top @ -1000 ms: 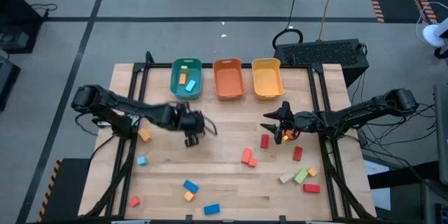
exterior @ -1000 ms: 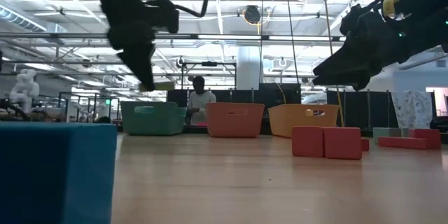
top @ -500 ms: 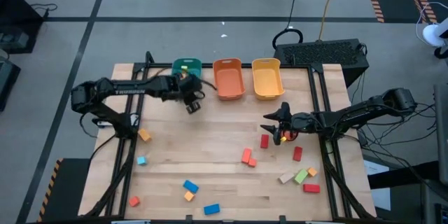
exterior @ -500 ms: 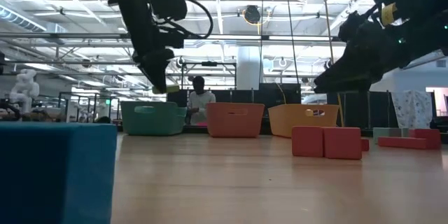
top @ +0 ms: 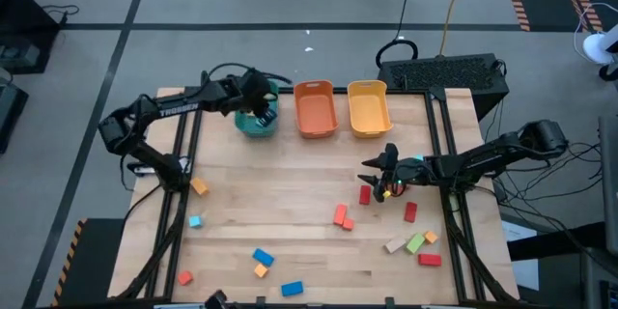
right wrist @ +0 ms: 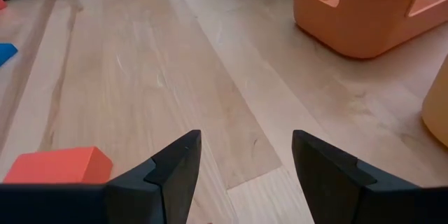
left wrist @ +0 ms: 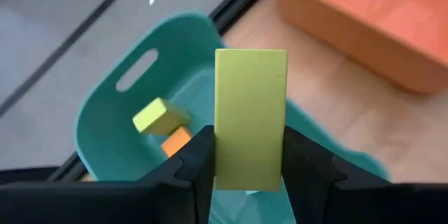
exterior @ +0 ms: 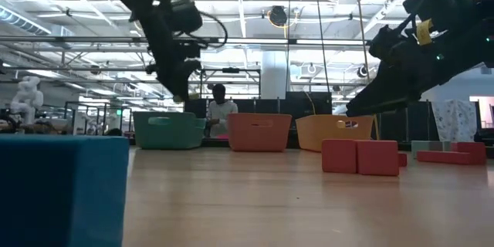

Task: Sort blocks by size
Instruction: Put the green thin rectangular block into the blue bin

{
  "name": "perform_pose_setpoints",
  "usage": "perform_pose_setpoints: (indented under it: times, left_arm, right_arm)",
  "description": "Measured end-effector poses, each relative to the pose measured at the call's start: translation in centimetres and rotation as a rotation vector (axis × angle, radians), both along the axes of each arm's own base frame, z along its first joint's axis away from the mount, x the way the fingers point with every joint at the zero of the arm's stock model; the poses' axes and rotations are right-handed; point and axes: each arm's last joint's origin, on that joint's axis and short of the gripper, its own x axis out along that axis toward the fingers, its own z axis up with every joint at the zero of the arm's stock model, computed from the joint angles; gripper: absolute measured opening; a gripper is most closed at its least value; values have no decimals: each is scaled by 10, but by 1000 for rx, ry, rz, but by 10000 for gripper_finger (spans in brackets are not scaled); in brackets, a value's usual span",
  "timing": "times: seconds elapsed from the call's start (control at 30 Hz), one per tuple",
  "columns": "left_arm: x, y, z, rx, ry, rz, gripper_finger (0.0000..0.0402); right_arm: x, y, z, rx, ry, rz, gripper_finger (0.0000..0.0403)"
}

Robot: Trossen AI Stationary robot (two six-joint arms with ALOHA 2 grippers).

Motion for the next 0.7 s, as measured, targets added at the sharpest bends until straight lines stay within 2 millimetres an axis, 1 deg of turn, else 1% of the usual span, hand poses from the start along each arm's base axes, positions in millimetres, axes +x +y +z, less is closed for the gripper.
perform_pose_setpoints:
  times: [0.4, 0.53, 0.7]
  left_arm:
    - [-1, 28, -43, -94, 104, 72, 134]
    - [-3, 35, -53, -117, 129, 95, 134]
    - [-4, 39, -61, -148, 135, 97, 134]
  right_arm:
    - [0, 0, -2, 1, 13, -1, 210]
    - [0, 0, -2, 1, 13, -1, 210]
    - [0, 0, -2, -1, 14, -2, 210]
